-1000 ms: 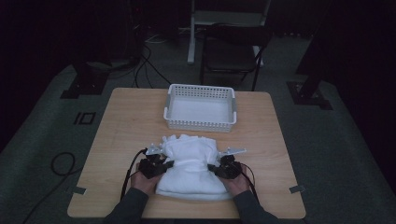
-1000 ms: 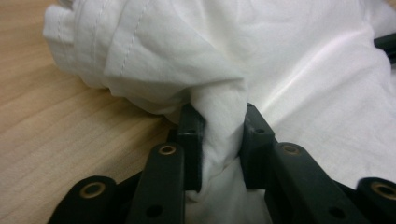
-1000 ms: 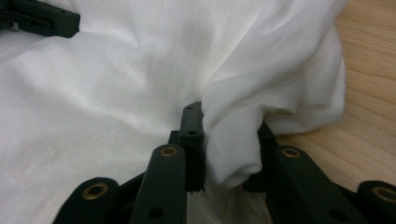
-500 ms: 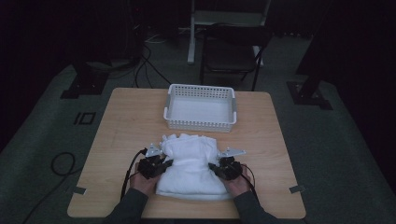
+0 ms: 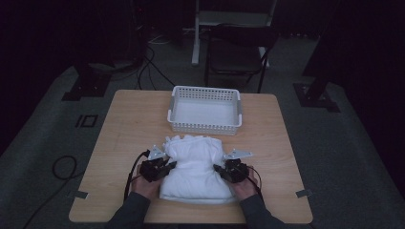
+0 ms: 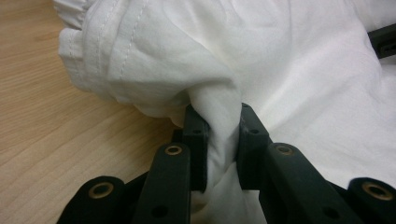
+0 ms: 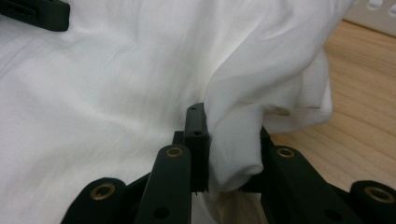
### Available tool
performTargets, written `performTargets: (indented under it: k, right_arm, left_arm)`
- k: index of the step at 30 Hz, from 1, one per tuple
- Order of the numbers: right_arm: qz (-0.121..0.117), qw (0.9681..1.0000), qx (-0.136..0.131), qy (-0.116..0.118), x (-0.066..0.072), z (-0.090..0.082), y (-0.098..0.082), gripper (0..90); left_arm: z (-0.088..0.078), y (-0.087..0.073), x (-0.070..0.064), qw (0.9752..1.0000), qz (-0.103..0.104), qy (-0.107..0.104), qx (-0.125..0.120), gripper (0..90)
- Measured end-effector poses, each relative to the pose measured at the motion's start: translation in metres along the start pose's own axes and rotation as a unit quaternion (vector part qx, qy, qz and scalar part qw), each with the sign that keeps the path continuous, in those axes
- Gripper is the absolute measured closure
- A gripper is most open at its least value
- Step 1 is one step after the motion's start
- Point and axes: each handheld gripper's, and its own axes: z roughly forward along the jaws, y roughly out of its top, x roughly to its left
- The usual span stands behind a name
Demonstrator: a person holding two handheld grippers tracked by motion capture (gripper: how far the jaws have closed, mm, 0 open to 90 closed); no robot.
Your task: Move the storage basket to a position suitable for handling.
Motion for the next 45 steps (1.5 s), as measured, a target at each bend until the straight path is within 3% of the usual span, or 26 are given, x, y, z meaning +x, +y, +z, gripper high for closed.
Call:
performTargets:
  k: [30,45]
  right_arm:
    - [-0.012,0.9994,-0.030,-0.011,-0.004,-0.025,0.025,78.0]
    - [-0.013,0.9984,-0.052,-0.019,-0.009,-0.038,0.043,78.0]
  left_arm:
    - [-0.017,0.033,-0.007,0.9992,0.026,0.001,-0.030,78.1]
    - [-0.026,0.061,-0.006,0.9980,0.042,0.003,-0.047,78.1]
